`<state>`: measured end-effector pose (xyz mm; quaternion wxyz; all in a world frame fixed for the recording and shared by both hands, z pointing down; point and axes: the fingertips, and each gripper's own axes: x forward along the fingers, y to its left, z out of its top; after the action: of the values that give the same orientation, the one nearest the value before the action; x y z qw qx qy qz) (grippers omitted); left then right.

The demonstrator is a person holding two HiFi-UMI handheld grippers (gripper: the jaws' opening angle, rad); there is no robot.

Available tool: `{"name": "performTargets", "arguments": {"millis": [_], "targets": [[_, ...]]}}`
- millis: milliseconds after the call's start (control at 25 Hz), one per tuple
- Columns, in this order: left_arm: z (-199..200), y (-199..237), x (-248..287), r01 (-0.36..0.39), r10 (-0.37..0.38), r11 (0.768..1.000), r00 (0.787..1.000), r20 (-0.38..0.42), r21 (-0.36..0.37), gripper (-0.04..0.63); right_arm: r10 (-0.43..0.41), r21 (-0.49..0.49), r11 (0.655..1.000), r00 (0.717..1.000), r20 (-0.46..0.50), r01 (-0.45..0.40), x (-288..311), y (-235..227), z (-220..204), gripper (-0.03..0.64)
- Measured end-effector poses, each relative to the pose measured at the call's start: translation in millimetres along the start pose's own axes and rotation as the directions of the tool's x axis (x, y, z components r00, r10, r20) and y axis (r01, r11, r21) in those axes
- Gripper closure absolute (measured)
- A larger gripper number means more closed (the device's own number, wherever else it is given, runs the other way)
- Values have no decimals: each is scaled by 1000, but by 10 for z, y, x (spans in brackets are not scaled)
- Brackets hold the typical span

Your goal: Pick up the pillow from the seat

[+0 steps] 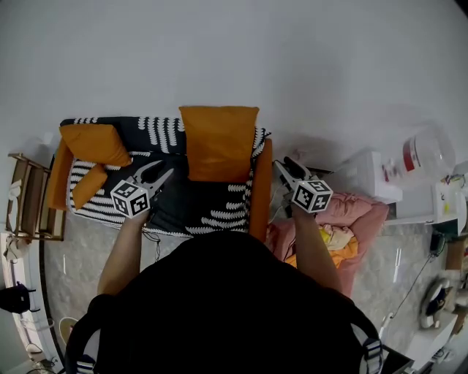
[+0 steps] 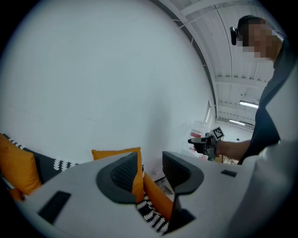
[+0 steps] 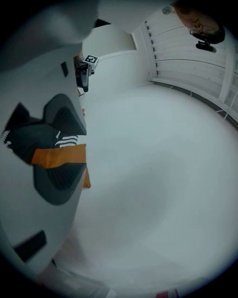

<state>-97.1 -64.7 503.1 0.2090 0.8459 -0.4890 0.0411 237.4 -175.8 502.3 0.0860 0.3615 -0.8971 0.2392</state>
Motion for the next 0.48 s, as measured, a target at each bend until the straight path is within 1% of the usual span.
{"name": "performTargets", "arguments": {"millis": [240,480], "targets": [[-17,-91,131,11,-11,1000,1000,-7,-1,422,7,-1,1000,1000,-18,-7,-7,-79,-47,426],[-90,-145,116,5,-5,1000,1000,-15,-5,422,15,6,1000,1000,-20,-15,-16,-111,-72,426]]}}
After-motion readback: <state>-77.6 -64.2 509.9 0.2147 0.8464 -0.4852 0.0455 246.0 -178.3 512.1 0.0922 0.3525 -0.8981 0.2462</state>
